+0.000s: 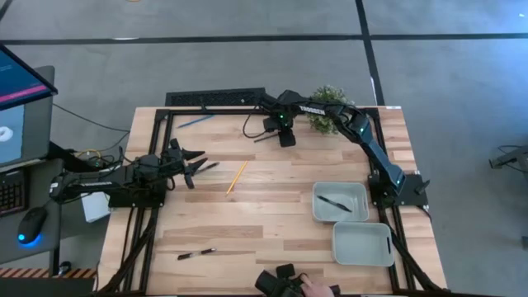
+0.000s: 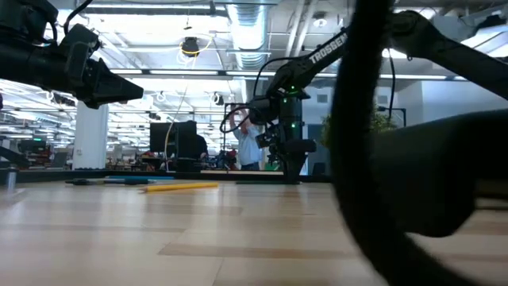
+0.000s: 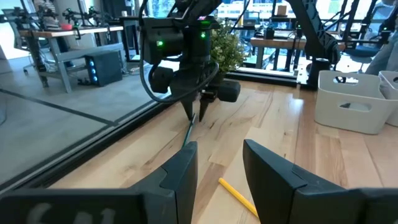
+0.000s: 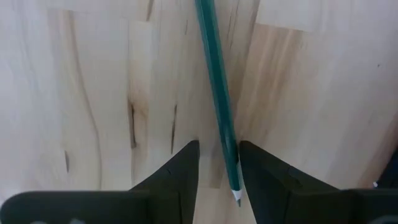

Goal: Sort pens & pencils
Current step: Put the green pencil into the bottom gray bin

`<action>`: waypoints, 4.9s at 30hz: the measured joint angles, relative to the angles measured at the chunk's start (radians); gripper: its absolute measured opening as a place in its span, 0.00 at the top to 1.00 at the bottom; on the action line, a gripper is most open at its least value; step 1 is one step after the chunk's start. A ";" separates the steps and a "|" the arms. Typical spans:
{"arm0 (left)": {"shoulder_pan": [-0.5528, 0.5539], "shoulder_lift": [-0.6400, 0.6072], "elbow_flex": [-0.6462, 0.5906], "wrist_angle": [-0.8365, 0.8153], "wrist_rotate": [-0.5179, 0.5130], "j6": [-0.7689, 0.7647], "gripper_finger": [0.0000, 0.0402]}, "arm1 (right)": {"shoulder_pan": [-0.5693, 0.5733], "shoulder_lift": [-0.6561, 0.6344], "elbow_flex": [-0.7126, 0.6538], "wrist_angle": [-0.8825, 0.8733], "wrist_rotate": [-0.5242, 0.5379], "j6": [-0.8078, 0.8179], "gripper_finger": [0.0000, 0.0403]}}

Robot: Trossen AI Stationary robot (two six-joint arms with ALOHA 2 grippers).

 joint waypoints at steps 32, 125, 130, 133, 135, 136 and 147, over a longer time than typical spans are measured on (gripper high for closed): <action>0.000 0.000 0.000 0.001 -0.004 -0.002 0.70 | 0.001 0.002 -0.005 0.020 0.030 0.026 0.83; 0.000 0.000 0.000 0.001 0.001 0.023 0.70 | 0.564 -1.015 -0.222 -0.455 -0.075 1.004 0.87; 0.000 0.000 0.000 0.000 0.001 0.024 0.70 | 0.710 -1.147 -0.384 -0.452 -0.075 1.135 0.87; 0.000 0.000 0.000 0.000 0.001 0.024 0.70 | 0.825 -1.216 -0.477 -0.443 -0.075 1.234 0.87; 0.000 0.000 0.000 0.001 0.001 0.024 0.70 | 0.910 -1.258 -0.541 -0.424 -0.076 1.315 0.87; 0.000 0.000 0.000 0.000 0.001 0.024 0.70 | 0.953 -1.276 -0.572 -0.411 -0.076 1.359 0.87; 0.000 0.000 0.000 0.000 0.002 -0.076 0.70 | 1.470 -1.362 -0.797 -0.201 0.018 1.913 0.87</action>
